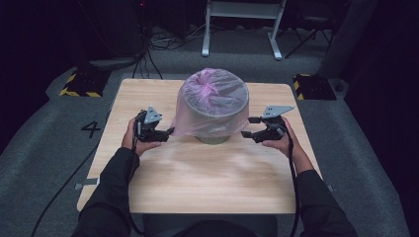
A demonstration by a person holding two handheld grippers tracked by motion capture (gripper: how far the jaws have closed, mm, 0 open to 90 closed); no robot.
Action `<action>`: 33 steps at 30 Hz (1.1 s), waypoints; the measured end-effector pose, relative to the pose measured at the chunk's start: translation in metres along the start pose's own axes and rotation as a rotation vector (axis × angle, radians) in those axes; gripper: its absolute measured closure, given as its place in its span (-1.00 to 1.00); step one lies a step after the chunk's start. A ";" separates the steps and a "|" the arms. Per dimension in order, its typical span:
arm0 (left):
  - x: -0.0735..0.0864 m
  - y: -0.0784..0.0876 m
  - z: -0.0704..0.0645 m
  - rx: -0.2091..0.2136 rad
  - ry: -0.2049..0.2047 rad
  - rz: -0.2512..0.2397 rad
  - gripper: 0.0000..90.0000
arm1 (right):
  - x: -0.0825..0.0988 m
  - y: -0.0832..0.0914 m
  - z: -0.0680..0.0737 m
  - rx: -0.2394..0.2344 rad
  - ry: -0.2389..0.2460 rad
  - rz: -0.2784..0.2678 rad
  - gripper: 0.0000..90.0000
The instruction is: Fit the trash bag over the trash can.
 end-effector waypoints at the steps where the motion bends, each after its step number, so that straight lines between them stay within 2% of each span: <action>1: 0.001 0.000 0.003 0.002 0.019 -0.003 -0.42 | 0.000 -0.002 0.002 0.001 0.004 0.007 -0.37; 3: 0.002 0.002 0.006 0.018 0.053 -0.021 -0.43 | 0.000 -0.004 0.001 0.031 0.010 0.025 -0.36; 5: 0.001 0.004 0.006 0.025 0.061 -0.034 -0.44 | 0.000 -0.006 0.001 0.058 0.021 0.037 -0.32; 6: -0.004 0.009 0.001 0.061 0.076 -0.076 -0.44 | 0.000 -0.008 0.000 0.080 0.027 0.047 -0.30; 7: -0.004 0.009 0.001 0.061 0.076 -0.076 -0.44 | 0.000 -0.008 0.000 0.080 0.027 0.047 -0.30; 8: -0.010 0.012 -0.004 0.080 0.072 -0.100 -0.44 | -0.001 -0.011 0.000 0.116 0.040 0.060 -0.09; 9: -0.013 0.014 -0.007 0.084 0.071 -0.109 -0.43 | -0.002 -0.011 0.000 0.119 0.046 0.056 0.00; 12: -0.021 0.020 -0.011 0.061 0.061 -0.132 -0.43 | -0.003 -0.013 0.001 0.127 0.074 0.073 0.65; 14: -0.021 0.025 -0.011 0.040 0.046 -0.118 -0.46 | -0.001 -0.014 0.001 0.146 0.098 0.119 0.90; 16: -0.017 0.031 -0.009 0.026 0.025 -0.097 -0.51 | 0.001 -0.013 0.000 0.131 0.093 0.119 0.97; 18: -0.010 0.037 -0.008 0.018 0.023 -0.071 -0.56 | 0.004 -0.011 0.000 0.130 0.086 0.110 1.00; 21: -0.002 0.042 -0.008 0.010 0.022 -0.053 -0.57 | 0.008 -0.010 -0.001 0.133 0.075 0.116 1.00; 23: 0.011 0.046 -0.010 0.012 0.029 -0.012 -0.60 | 0.014 -0.008 -0.003 0.118 0.053 0.122 0.87; 25: 0.022 0.046 -0.014 0.015 0.025 0.030 -0.62 | 0.017 -0.004 -0.002 0.112 0.039 0.116 0.63; 26: 0.027 0.046 -0.016 0.003 0.023 0.046 -0.64 | 0.018 -0.003 -0.002 0.106 0.024 0.115 0.51; 27: 0.027 0.046 -0.016 0.003 0.023 0.046 -0.63 | 0.019 -0.001 -0.003 0.103 0.006 0.109 0.33; 29: 0.040 0.047 -0.022 0.004 0.018 0.080 -0.63 | 0.020 0.003 -0.003 0.088 -0.025 0.085 0.16; 31: 0.049 0.046 -0.028 0.011 0.005 0.112 -0.62 | 0.020 0.008 -0.006 0.101 -0.059 0.058 -0.10; 33: 0.058 0.046 -0.032 0.001 -0.007 0.134 -0.63 | 0.020 0.013 -0.007 0.095 -0.074 0.033 -0.21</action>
Point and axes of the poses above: each handheld gripper's, and its own axes: y roughly backward along the jaws, x roughly out of its underside, z roughly to its left, the point moved 6 cm from there along -y, roughly forward along the jaws, and after that the axes turned 10 degrees about y, right-handed, at the moved point
